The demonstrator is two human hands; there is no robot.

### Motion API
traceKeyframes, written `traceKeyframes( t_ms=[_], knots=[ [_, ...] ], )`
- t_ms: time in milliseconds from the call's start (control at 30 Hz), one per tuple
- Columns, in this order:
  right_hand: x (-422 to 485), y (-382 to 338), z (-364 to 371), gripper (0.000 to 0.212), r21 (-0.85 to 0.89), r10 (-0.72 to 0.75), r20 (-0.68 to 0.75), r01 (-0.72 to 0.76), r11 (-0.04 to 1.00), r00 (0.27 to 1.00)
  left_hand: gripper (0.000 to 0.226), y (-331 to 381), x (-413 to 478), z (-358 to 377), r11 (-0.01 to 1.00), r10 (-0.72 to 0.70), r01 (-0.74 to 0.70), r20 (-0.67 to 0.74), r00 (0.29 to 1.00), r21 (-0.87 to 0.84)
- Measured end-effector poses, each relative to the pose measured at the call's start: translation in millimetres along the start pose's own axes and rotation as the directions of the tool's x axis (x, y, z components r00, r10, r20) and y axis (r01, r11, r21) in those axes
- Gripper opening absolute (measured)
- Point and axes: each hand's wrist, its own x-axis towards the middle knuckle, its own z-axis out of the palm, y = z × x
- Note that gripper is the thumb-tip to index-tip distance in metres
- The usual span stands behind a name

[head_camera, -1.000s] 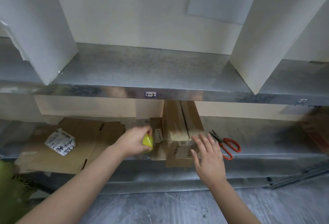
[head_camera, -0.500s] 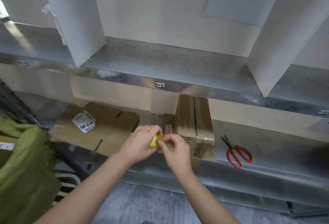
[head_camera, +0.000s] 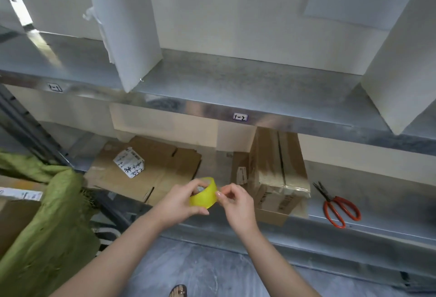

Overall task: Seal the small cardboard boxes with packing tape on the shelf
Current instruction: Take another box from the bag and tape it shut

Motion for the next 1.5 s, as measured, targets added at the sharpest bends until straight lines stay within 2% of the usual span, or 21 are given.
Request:
traceKeyframes(
  t_ms=[67, 133, 267, 367, 467, 633, 733, 867, 933, 1000, 1067, 1200, 1267, 1367, 1433, 1500],
  knots=[
    [2.5, -5.3, 9.4, 0.022, -0.109, 0.025, 0.024, -0.022, 0.994, 0.999, 0.066, -10.3, 9.3, -9.1, 0.984, 0.036, -0.035, -0.002, 0.999, 0.175],
    [2.2, -11.3, 17.1, 0.028, -0.138, 0.037, 0.044, -0.031, 0.99, 0.998, 0.068, -20.0, 20.7, -18.7, 0.948, 0.068, -0.064, -0.002, 0.998, 0.311],
    [1.0, -17.7, 29.1, 0.026, -0.089, 0.029, 0.096, -0.021, 0.996, 0.995, 0.079, -38.5, 46.8, -33.8, 0.906, 0.085, -0.061, -0.037, 0.996, 0.42],
    [13.4, -10.6, 34.4, 0.017, 0.026, 0.134, -0.002, -0.134, 0.991, 0.991, 0.084, -51.8, 65.2, -33.1, 0.871, 0.123, -0.122, 0.03, 0.992, 0.475],
    [30.7, 1.3, 47.2, 0.015, 0.046, 0.276, -0.038, -0.275, 0.96, 0.96, 0.078, -69.5, 81.5, -24.1, 0.811, 0.134, -0.166, 0.098, 0.986, 0.561],
    [60.3, 26.2, 69.0, 0.018, 0.047, 0.403, -0.064, -0.401, 0.915, 0.913, 0.075, -93.5, 103.6, -9.8, 0.84, 0.123, -0.148, 0.084, 0.989, 0.521],
    [72.4, 40.4, 74.5, 0.017, 0.169, 0.543, 0.03, -0.54, 0.824, 0.839, 0.078, -105.4, 109.5, -2.5, 0.851, 0.139, -0.171, 0.102, 0.985, 0.496],
    [79.2, 57.7, 76.7, 0.02, 0.237, 0.615, 0.018, -0.601, 0.763, 0.788, 0.074, -117.8, 111.6, 2.2, 0.833, 0.203, -0.228, 0.105, 0.974, 0.503],
    [81.5, 63.6, 80.2, 0.02, 0.148, 0.618, -0.017, -0.609, 0.779, 0.786, 0.074, -121.8, 115.0, 0.9, 0.825, 0.237, -0.276, 0.141, 0.961, 0.492],
    [84.2, 68.2, 83.9, 0.02, -0.07, 0.586, -0.078, -0.59, 0.804, 0.807, 0.076, -123.0, 119.5, -1.5, 0.82, 0.261, -0.319, 0.186, 0.947, 0.474],
    [85.9, 70.6, 86.9, 0.02, -0.258, 0.538, -0.138, -0.554, 0.791, 0.832, 0.078, -122.4, 122.2, -3.3, 0.821, 0.253, -0.334, 0.23, 0.94, 0.463],
    [81.5, 75.4, 96.2, 0.016, -0.461, 0.46, -0.217, -0.506, 0.729, 0.861, 0.08, -120.3, 123.3, -0.6, 0.79, 0.234, -0.358, 0.294, 0.926, 0.498],
    [77.4, 77.5, 101.1, 0.021, -0.485, 0.412, -0.266, -0.49, 0.724, 0.872, 0.081, -117.9, 124.0, -0.1, 0.782, 0.223, -0.359, 0.308, 0.925, 0.51],
    [77.5, 74.9, 102.1, 0.042, -0.424, 0.427, -0.278, -0.509, 0.749, 0.86, 0.081, -114.3, 123.5, -0.7, 0.788, 0.19, -0.336, 0.315, 0.93, 0.516],
    [80.1, 66.9, 99.0, 0.041, -0.428, 0.439, -0.233, -0.497, 0.755, 0.868, 0.08, -111.4, 122.6, -1.8, 0.79, 0.175, -0.318, 0.305, 0.936, 0.524],
    [75.8, 53.6, 93.2, 0.033, -0.444, 0.387, -0.201, -0.436, 0.783, 0.9, 0.078, -108.1, 120.9, -3.6, 0.787, 0.16, -0.303, 0.296, 0.942, 0.537]
  ],
)
